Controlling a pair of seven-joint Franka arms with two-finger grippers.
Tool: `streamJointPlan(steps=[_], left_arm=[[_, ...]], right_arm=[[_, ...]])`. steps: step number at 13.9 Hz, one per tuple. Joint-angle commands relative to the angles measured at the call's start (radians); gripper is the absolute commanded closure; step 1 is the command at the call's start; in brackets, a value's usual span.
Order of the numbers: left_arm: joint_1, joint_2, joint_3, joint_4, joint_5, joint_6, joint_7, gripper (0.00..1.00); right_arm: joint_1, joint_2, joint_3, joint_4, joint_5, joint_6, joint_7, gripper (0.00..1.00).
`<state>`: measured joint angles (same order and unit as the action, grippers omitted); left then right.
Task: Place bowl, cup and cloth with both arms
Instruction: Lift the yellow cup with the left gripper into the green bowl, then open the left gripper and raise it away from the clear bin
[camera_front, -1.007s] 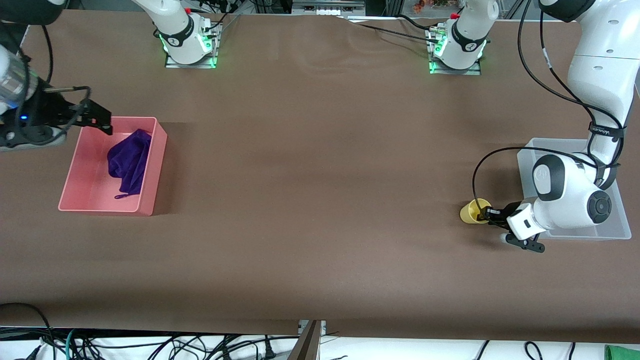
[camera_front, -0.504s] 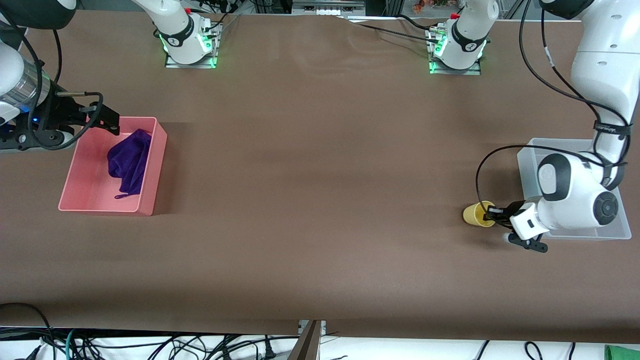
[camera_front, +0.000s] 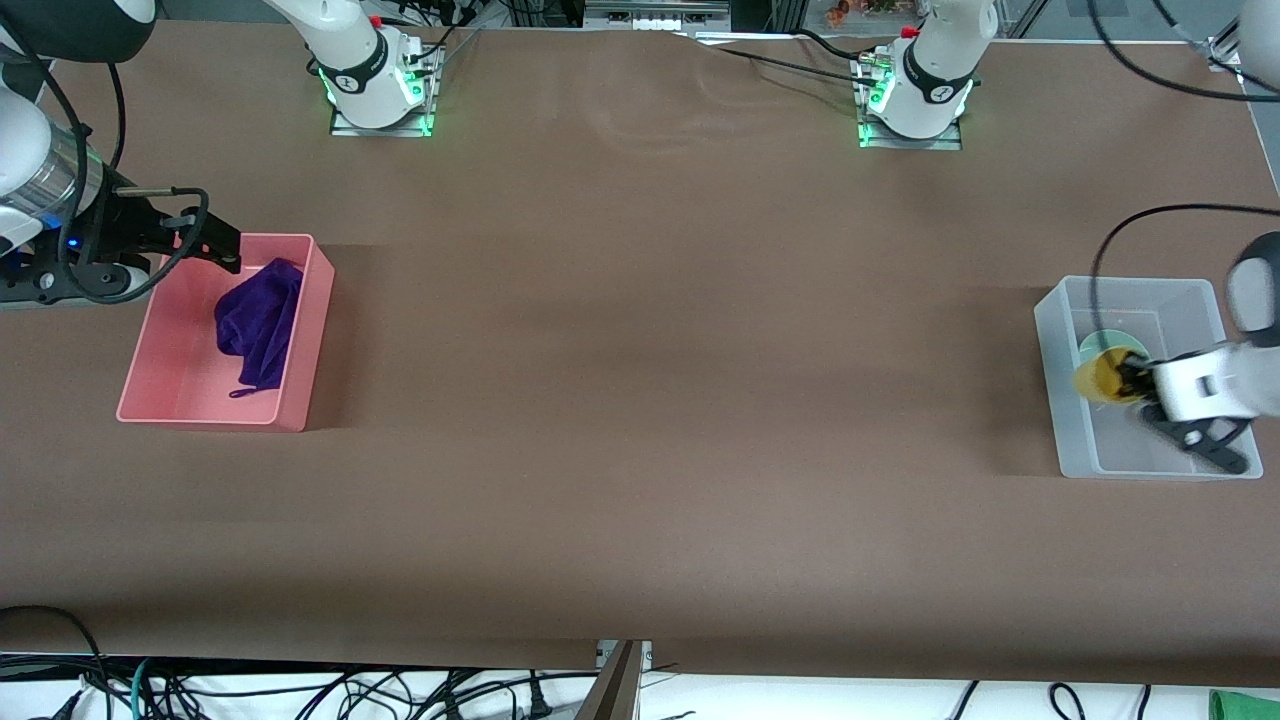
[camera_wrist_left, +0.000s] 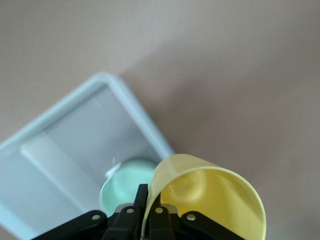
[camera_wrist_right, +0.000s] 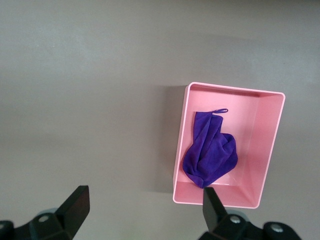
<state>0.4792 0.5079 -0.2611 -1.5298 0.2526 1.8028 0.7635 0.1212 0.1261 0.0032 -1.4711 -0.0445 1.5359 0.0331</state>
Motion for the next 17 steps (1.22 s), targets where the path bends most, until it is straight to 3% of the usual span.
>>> streamJointPlan(steps=[1,3,4,5,10,17], left_arm=[[0.093,0.014,-0.015,-0.085,0.075,0.039,0.088,1.00],[0.117,0.015,-0.015,-0.133,0.083,0.096,0.091,1.00],[0.127,0.018,-0.015,-0.151,0.083,0.099,0.091,0.67],[0.127,0.029,-0.017,-0.148,0.083,0.099,0.097,0.03],[0.093,-0.057,-0.044,-0.110,0.063,0.038,0.109,0.00],[0.091,-0.091,-0.340,0.083,0.063,-0.154,-0.256,0.00]], right_arm=[[-0.005,0.012,0.005,0.025,-0.014,-0.002,0.010,0.00],[-0.005,0.012,0.005,0.025,-0.014,-0.002,0.010,0.00],[-0.006,0.012,0.005,0.025,-0.012,-0.002,0.010,0.00],[-0.005,0.012,0.005,0.025,-0.012,-0.002,0.010,0.00],[-0.005,0.012,0.005,0.026,-0.012,-0.002,0.010,0.00],[-0.005,0.012,0.005,0.026,-0.012,-0.002,0.010,0.00]])
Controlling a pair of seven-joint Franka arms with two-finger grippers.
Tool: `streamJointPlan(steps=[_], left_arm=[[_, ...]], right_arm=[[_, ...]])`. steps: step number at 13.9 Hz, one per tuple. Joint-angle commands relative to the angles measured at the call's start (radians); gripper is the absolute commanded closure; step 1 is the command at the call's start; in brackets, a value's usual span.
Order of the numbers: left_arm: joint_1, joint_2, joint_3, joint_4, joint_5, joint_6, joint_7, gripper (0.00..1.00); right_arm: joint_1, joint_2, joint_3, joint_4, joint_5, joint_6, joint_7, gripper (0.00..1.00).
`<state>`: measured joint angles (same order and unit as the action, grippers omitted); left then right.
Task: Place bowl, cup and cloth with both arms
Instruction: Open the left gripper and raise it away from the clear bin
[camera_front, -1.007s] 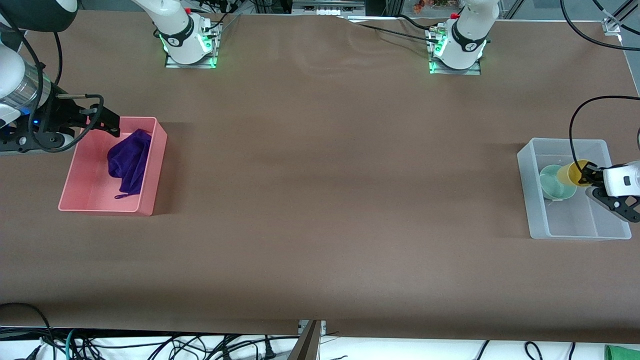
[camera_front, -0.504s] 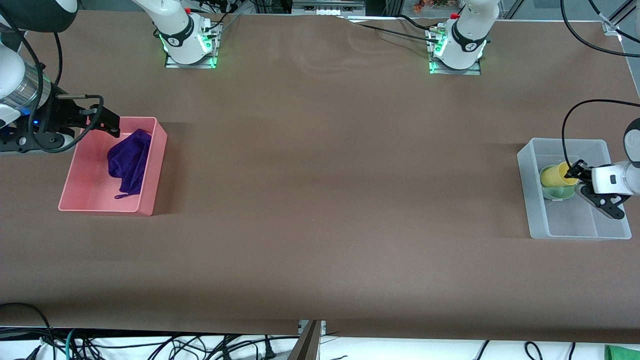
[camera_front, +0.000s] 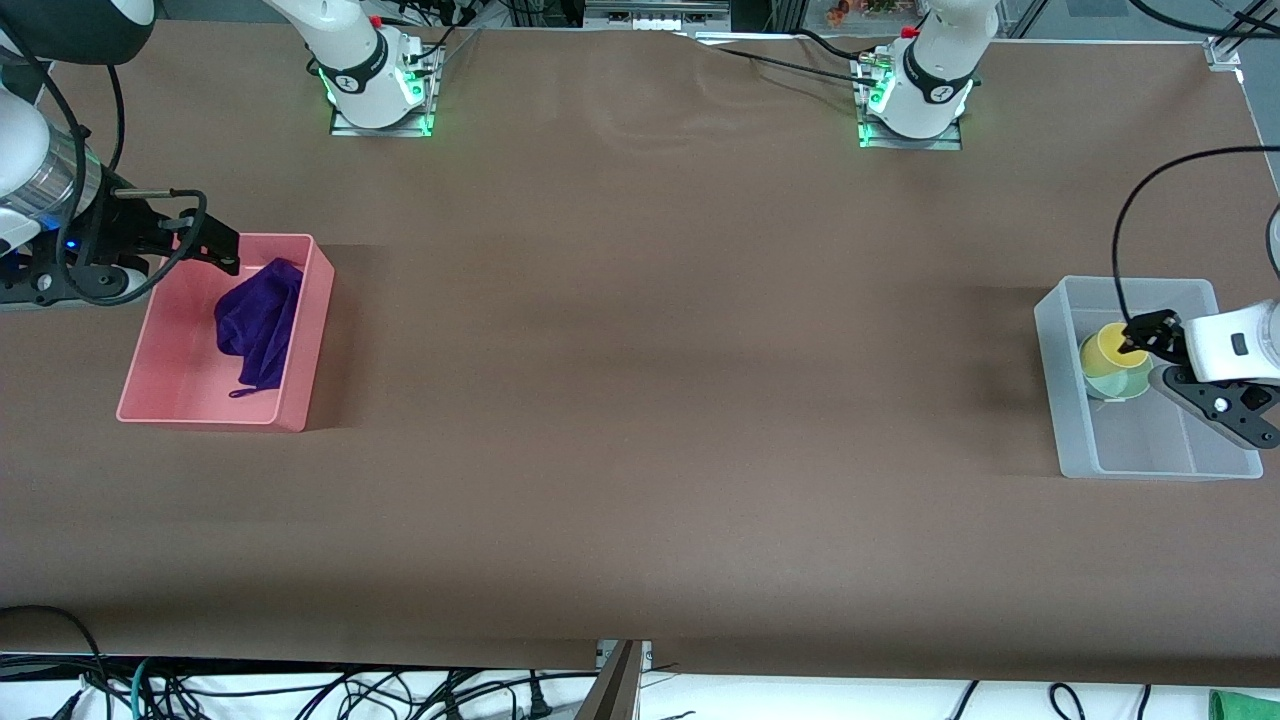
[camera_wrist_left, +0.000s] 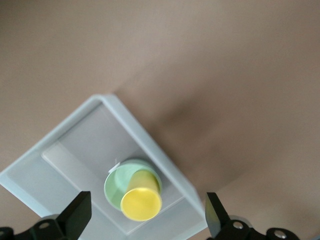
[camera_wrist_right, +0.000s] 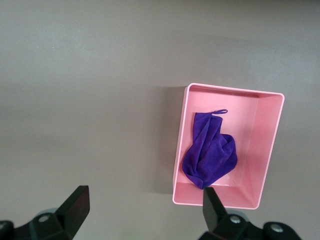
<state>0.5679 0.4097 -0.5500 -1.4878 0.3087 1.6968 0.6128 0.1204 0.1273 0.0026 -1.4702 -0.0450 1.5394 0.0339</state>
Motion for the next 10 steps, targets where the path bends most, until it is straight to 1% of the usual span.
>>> streamJointPlan(steps=[1,3,4,5,6,8,9,10], left_arm=[[0.003,0.008,-0.086,0.059,0.007,-0.064,-0.173,0.00],[0.000,0.008,-0.145,0.098,0.010,-0.138,-0.281,0.00],[-0.003,-0.005,-0.157,0.118,0.007,-0.175,-0.322,0.00],[-0.049,-0.055,-0.143,0.106,0.003,-0.181,-0.344,0.00],[-0.115,-0.096,-0.081,0.100,-0.026,-0.183,-0.361,0.00],[-0.334,-0.178,0.190,0.080,-0.149,-0.163,-0.418,0.00],[-0.426,-0.207,0.308,0.077,-0.192,-0.158,-0.423,0.00],[-0.462,-0.245,0.368,0.028,-0.209,-0.146,-0.430,0.00]], right_arm=[[-0.004,0.011,0.005,0.025,-0.012,-0.005,0.009,0.00],[-0.004,0.011,0.005,0.024,-0.012,-0.005,0.009,0.00],[-0.004,0.011,0.005,0.025,-0.012,-0.005,0.009,0.00],[-0.004,0.011,0.005,0.025,-0.012,-0.005,0.009,0.00],[-0.004,0.011,0.005,0.025,-0.012,-0.005,0.009,0.00],[-0.004,0.011,0.005,0.025,-0.012,-0.005,0.009,0.00],[-0.004,0.011,0.005,0.025,-0.012,-0.005,0.009,0.00],[-0.004,0.011,0.005,0.025,-0.012,-0.005,0.008,0.00]])
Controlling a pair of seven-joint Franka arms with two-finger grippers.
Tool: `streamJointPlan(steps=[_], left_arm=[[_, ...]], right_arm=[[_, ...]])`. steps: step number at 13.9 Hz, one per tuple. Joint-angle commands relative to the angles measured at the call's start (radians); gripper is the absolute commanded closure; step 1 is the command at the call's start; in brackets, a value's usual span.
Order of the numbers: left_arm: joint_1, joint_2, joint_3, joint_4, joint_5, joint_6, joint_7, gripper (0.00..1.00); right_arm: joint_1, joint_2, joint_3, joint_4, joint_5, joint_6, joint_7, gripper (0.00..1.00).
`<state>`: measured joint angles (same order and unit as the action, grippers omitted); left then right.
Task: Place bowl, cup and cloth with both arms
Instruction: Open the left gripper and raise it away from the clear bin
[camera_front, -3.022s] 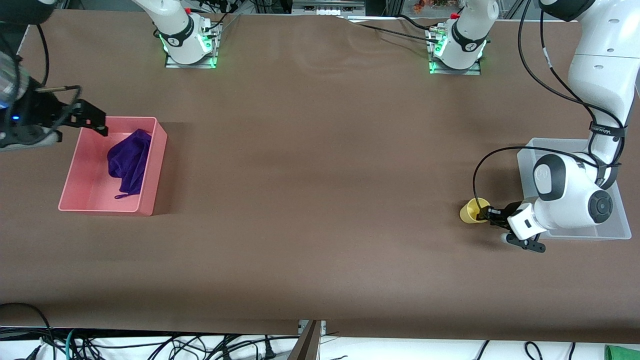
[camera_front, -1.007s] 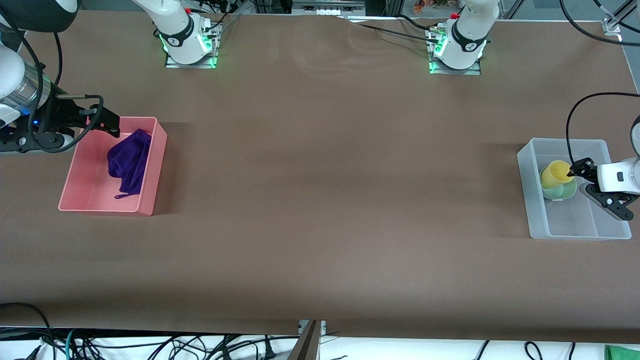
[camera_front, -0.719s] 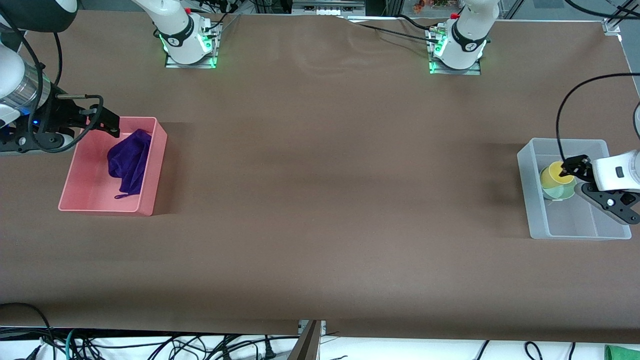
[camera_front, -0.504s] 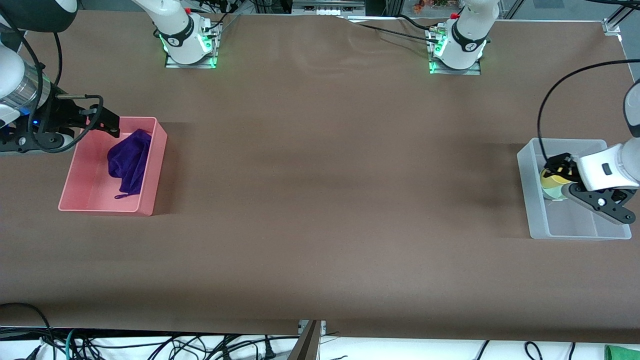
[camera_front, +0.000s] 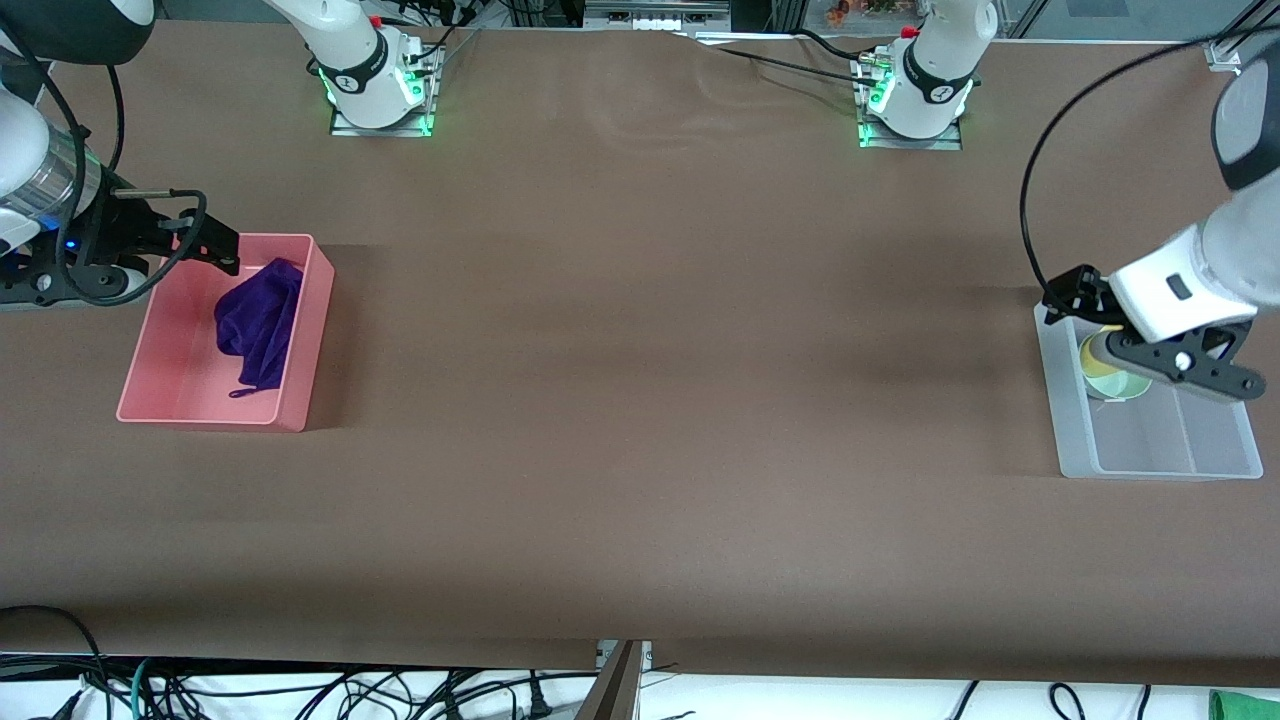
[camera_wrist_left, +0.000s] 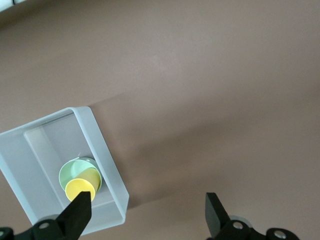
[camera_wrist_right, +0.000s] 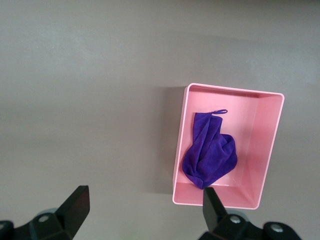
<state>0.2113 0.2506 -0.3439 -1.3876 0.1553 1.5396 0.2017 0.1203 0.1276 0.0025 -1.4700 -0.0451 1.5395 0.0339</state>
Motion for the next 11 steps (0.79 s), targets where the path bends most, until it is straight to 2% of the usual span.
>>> streamJointPlan(steps=[1,3,4,11], left_arm=[[-0.118,-0.147,0.183,-0.165,-0.100,0.070,-0.028,0.00],[-0.214,-0.252,0.296,-0.321,-0.149,0.183,-0.112,0.00],[-0.231,-0.276,0.310,-0.355,-0.149,0.191,-0.131,0.00],[-0.236,-0.280,0.309,-0.361,-0.149,0.191,-0.137,0.00]], right_arm=[[-0.005,0.010,0.005,0.023,-0.012,-0.006,0.008,0.00],[-0.005,0.010,0.005,0.025,-0.012,-0.006,0.008,0.00],[-0.005,0.010,0.005,0.025,-0.012,-0.006,0.008,0.00],[-0.005,0.010,0.005,0.023,-0.012,-0.006,0.008,0.00]])
